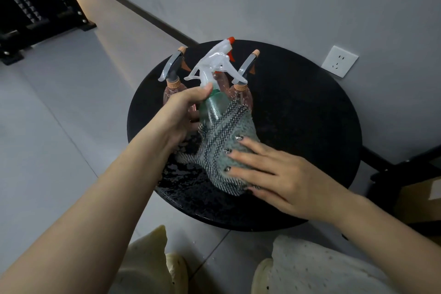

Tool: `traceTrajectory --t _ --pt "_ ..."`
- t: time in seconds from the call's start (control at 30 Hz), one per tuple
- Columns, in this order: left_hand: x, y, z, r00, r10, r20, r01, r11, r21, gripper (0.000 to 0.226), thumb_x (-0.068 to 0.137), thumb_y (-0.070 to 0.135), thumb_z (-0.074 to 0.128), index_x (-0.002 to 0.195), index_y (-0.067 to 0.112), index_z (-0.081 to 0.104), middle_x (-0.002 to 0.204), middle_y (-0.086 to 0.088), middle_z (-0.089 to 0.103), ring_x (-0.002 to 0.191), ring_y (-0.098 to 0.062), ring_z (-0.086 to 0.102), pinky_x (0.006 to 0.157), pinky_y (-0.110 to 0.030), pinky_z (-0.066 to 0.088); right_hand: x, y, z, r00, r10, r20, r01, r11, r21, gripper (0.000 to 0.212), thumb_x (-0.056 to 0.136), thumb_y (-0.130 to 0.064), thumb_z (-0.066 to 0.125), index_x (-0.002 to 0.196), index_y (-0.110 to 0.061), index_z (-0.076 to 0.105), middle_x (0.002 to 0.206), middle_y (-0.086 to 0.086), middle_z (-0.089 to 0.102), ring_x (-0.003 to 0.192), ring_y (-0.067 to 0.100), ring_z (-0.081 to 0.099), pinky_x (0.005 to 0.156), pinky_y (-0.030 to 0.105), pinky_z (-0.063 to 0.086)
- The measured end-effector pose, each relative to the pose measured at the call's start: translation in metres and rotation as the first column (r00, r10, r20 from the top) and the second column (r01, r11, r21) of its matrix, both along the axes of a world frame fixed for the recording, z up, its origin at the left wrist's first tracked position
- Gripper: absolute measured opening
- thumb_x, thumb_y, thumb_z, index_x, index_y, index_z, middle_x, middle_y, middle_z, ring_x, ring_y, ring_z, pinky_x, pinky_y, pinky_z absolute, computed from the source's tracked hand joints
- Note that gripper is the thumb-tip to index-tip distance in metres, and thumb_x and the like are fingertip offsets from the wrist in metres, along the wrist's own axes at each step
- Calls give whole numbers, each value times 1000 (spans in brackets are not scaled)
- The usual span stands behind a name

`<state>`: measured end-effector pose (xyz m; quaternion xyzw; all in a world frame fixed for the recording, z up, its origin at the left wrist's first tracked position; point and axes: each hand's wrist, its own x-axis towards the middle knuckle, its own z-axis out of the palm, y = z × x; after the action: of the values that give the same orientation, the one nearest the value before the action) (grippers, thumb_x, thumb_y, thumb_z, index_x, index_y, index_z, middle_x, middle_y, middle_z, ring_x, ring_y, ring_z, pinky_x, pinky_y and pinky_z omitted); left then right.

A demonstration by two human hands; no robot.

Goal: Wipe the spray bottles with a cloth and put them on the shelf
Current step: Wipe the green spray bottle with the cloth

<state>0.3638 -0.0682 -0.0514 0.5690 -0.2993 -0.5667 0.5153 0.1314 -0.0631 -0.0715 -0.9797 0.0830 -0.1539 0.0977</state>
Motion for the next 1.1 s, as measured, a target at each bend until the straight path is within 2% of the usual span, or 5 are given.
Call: traceTrajectory --t 0.1,0.27,0.5,0.9,1.1 --pt "-6 1 2 997 -42 63 43 999 -12 16 90 27 54 86 14 64 78 4 63 50 -3 58 48 -14 45 -2 -4 -1 999 -4 41 3 1000 26 36 96 -18 44 130 -11 55 142 4 45 139 21 30 108 35 37" --pt "-11 2 1 990 -117 81 116 993 24 30 89 26 51 109 6 61 104 -13 59 94 -27 53 92 -43 45 17 -20 2 969 -178 168 124 949 290 37 93 -16 45 130 -16 53 144 -2 41 139 13 30 112 31 30" --pt "-13 -3 -8 998 -17 -57 17 1000 -2 55 90 9 47 40 20 67 55 6 65 52 -9 62 49 -20 51 43 -32 4 880 -431 199 223 746 628 45 93 -32 42 137 -25 42 143 -15 38 134 -3 32 111 26 30" --pt "-9 -5 -5 998 -59 11 59 998 21 17 92 27 50 89 18 63 82 0 62 70 -16 59 66 -30 52 -9 1 -19 972 -52 228 -14 961 277 37 94 -18 53 129 -7 50 140 6 46 138 26 32 111 38 33" --pt "-20 -5 -7 995 -100 18 99 995 21 20 89 28 51 97 16 64 97 -5 63 85 -21 58 76 -30 51 6 -16 -10 953 -213 216 127 927 353 38 95 -23 47 131 -14 50 142 -2 43 139 15 31 113 28 27"
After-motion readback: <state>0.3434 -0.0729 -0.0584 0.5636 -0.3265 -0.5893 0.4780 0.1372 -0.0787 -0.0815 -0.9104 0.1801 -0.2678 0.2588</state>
